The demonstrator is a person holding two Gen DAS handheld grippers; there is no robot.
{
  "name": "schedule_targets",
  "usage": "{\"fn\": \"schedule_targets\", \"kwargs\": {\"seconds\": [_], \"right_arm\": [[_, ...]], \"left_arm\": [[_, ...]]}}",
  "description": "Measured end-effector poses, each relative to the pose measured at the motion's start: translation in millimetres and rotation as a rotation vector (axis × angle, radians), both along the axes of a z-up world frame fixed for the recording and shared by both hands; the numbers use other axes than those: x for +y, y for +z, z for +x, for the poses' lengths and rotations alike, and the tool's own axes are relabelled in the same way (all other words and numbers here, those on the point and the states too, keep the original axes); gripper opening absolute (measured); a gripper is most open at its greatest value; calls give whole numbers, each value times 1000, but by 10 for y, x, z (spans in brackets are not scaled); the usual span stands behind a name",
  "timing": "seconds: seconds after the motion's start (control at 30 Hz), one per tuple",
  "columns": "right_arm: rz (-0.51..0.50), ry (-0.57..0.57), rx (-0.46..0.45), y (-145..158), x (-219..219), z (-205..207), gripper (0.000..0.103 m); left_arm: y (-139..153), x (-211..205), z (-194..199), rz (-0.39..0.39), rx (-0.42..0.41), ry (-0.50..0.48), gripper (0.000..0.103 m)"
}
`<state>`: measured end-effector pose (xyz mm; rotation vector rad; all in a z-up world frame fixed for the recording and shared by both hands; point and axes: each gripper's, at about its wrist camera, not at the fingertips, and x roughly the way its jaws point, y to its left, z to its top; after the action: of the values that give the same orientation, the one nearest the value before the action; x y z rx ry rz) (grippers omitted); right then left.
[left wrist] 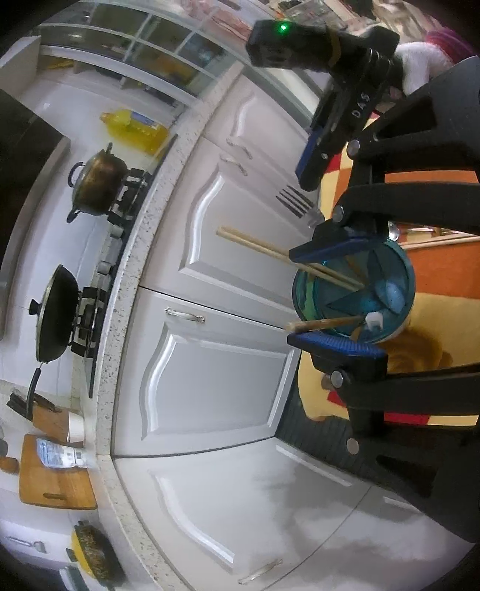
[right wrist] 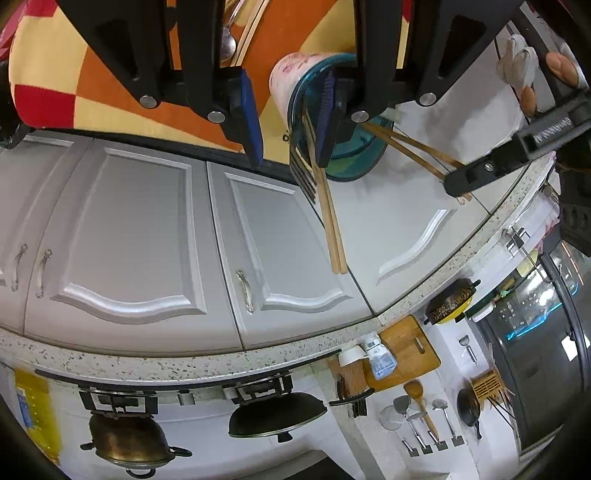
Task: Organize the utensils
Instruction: 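Insert the steel fork into the cup with the right tool while the left tool releases its chopstick, then withdraw both open tools from the cup back over the blanket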
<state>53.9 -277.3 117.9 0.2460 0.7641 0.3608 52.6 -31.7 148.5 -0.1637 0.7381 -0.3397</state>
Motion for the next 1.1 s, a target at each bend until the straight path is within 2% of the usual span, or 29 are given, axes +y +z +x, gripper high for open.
{"fn": "schedule_targets", "kwargs": {"seconds": [0.27, 0.53, 0.63, 1.1], "right_arm": [[-10, -15, 9, -22, -75, -229, 30], [-56, -42, 6, -52, -111, -553, 35], [-68, -47, 11, -71, -131, -664, 37], [-56, -96, -1, 20, -292, -1069, 38]], "left_arm": [[79, 26, -279, 22, -30, 26, 39], [-46, -118, -598, 80, -45, 22, 42], [-62, -156, -698, 97, -67, 33, 47], [186, -172, -971, 112, -144, 47, 52]]}}
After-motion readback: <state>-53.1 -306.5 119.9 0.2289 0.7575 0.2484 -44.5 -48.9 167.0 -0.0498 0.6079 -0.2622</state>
